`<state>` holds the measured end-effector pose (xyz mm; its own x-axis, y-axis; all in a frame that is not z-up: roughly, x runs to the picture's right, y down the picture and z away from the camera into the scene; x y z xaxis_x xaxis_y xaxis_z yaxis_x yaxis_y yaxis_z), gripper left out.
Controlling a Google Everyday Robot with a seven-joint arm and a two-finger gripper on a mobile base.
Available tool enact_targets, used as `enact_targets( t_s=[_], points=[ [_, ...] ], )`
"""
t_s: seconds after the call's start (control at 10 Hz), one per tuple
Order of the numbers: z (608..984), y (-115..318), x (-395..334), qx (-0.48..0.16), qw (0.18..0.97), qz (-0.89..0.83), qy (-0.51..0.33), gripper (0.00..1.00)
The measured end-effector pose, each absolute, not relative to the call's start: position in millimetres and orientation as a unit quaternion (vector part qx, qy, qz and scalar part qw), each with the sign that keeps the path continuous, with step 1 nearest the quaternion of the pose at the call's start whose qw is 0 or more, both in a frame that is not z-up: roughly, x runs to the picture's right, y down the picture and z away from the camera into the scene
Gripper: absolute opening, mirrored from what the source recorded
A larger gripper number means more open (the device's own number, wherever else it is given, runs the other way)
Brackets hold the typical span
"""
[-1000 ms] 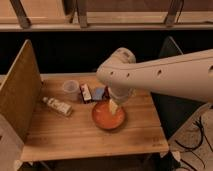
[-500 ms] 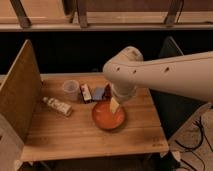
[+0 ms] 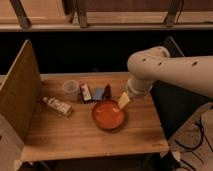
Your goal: Drag the ceramic bowl in a circle
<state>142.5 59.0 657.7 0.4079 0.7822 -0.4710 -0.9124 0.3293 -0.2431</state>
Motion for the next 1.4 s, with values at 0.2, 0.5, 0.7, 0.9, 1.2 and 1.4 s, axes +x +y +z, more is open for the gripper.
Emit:
enact_targets(
  t_s=[0.2, 0.5, 0.7, 0.9, 1.2, 1.4],
  points=[
    [657.6, 59.8, 149.2, -0.240, 0.799, 0.534, 0.138, 0.72],
    [657.6, 59.2, 148.8, -0.239, 0.799, 0.534, 0.137, 0.72],
    [665.1, 60.9, 144.5, -0.243, 0.802, 0.530, 0.128, 0.72],
    [688.2, 78.4, 150.8, -0.257, 0.791, 0.540, 0.130, 0.72],
    [722.7, 101.2, 159.1, -0.280, 0.768, 0.561, 0.129, 0.72],
    [744.6, 101.3, 160.7, -0.289, 0.759, 0.572, 0.118, 0.72]
  ],
)
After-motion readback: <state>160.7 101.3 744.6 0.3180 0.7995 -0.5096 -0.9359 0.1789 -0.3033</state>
